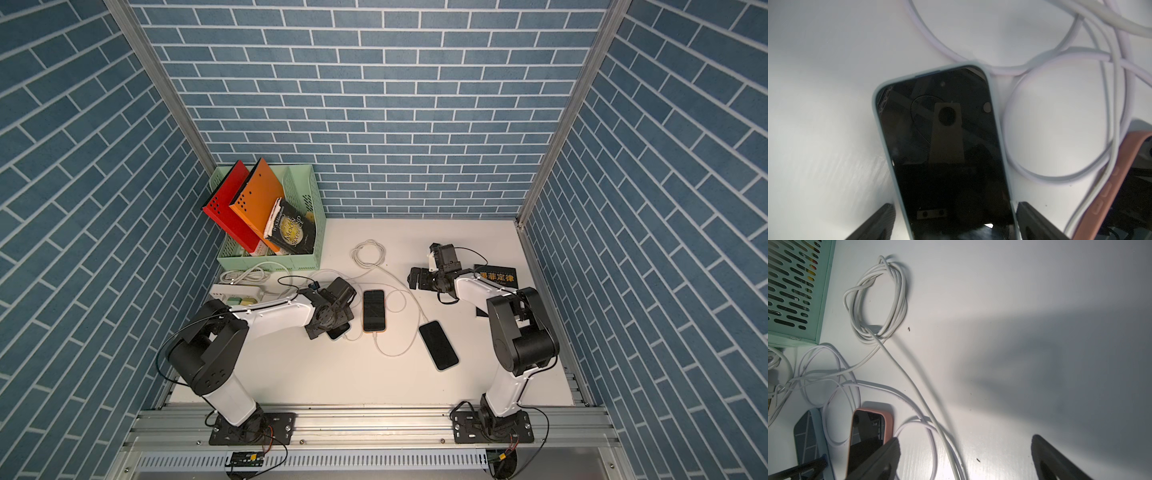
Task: Unplug the charging cable from the phone
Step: Pick up the phone at the center of the board.
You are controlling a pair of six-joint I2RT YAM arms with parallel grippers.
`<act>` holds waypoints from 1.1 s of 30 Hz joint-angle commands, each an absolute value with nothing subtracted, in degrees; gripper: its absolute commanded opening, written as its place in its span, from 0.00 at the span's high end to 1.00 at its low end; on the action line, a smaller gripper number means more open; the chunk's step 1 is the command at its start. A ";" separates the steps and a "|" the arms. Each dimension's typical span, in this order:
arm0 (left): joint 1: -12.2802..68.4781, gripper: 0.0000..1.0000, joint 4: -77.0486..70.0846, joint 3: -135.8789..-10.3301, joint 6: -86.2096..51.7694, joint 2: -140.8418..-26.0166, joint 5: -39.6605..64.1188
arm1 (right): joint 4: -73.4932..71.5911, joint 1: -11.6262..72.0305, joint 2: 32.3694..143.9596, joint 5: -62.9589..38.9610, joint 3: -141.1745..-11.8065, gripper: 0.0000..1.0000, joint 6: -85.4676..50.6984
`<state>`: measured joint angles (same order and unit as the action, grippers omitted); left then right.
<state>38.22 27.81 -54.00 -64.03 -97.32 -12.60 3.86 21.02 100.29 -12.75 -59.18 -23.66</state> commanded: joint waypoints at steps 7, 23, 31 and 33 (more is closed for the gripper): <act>39.27 0.09 30.24 -50.44 -64.97 -99.05 -10.52 | 3.16 20.74 98.01 -13.09 -57.41 0.00 -23.36; 39.13 0.03 30.15 -47.02 -63.67 -95.16 -14.05 | 3.21 20.92 98.04 -14.14 -57.56 0.01 -24.74; 37.45 0.05 27.56 -46.78 -63.04 -95.85 -11.54 | 3.84 21.00 97.30 -13.74 -57.75 0.00 -24.81; 37.19 0.06 26.19 -46.33 -62.95 -95.67 -9.76 | 3.94 21.00 97.30 -13.71 -57.79 0.01 -24.85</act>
